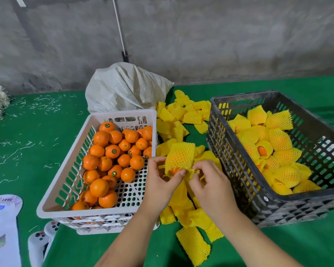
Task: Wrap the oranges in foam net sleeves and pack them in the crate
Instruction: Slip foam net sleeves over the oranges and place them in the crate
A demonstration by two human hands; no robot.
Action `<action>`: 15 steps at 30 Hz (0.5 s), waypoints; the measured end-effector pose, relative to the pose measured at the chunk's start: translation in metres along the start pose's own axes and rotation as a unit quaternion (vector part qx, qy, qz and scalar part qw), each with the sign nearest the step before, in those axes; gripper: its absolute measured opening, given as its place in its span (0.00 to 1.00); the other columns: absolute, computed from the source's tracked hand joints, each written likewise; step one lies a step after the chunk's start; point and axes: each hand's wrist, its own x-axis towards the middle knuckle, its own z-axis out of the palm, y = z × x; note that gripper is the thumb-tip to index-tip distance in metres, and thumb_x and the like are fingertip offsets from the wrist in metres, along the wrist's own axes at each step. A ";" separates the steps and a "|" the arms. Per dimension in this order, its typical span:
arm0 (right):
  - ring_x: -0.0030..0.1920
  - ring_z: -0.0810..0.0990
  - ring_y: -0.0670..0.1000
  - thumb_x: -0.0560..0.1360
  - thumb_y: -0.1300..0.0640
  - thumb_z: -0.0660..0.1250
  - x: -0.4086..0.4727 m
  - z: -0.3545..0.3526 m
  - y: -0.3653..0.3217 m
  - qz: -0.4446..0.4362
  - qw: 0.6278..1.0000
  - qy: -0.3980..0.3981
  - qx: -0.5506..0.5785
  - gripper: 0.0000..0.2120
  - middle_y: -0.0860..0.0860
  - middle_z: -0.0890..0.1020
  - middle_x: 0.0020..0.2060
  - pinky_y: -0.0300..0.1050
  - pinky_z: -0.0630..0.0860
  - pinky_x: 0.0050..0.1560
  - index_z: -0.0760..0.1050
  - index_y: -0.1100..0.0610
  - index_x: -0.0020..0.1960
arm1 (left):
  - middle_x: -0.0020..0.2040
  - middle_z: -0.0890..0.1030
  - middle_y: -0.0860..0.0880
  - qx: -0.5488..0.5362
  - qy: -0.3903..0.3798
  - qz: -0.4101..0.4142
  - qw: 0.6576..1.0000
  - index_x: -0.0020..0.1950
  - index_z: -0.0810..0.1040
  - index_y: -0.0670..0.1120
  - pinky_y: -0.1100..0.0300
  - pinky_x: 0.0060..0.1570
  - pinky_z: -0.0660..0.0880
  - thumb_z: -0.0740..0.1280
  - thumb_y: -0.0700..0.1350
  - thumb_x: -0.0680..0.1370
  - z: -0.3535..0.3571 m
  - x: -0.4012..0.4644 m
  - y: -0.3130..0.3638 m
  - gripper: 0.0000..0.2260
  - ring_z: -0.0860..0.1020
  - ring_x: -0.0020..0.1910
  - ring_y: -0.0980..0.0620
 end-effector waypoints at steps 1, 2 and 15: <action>0.44 0.76 0.48 0.77 0.58 0.65 -0.004 0.003 -0.004 -0.033 0.999 0.004 -0.008 0.05 0.45 0.76 0.46 0.46 0.76 0.37 0.75 0.53 0.52 | 0.54 0.82 0.57 0.000 0.008 0.001 1.000 0.61 0.73 0.53 0.62 0.47 0.80 0.79 0.53 0.72 0.000 0.001 -0.001 0.22 0.83 0.50 0.57; 0.46 0.76 0.49 0.76 0.58 0.66 -0.007 0.007 -0.006 -0.049 0.999 0.002 -0.008 0.06 0.46 0.76 0.48 0.48 0.77 0.39 0.75 0.55 0.53 | 0.52 0.82 0.58 0.000 0.010 0.001 1.000 0.61 0.73 0.52 0.63 0.47 0.79 0.78 0.51 0.71 -0.001 0.002 -0.001 0.22 0.82 0.50 0.58; 0.55 0.74 0.42 0.77 0.68 0.69 0.002 0.011 0.001 -0.085 0.995 -0.014 0.045 0.12 0.46 0.74 0.55 0.36 0.74 0.52 0.76 0.57 0.57 | 0.61 0.81 0.50 -0.073 -0.046 -0.029 0.996 0.68 0.74 0.57 0.45 0.58 0.81 0.78 0.40 0.72 -0.011 0.005 0.004 0.28 0.82 0.59 0.45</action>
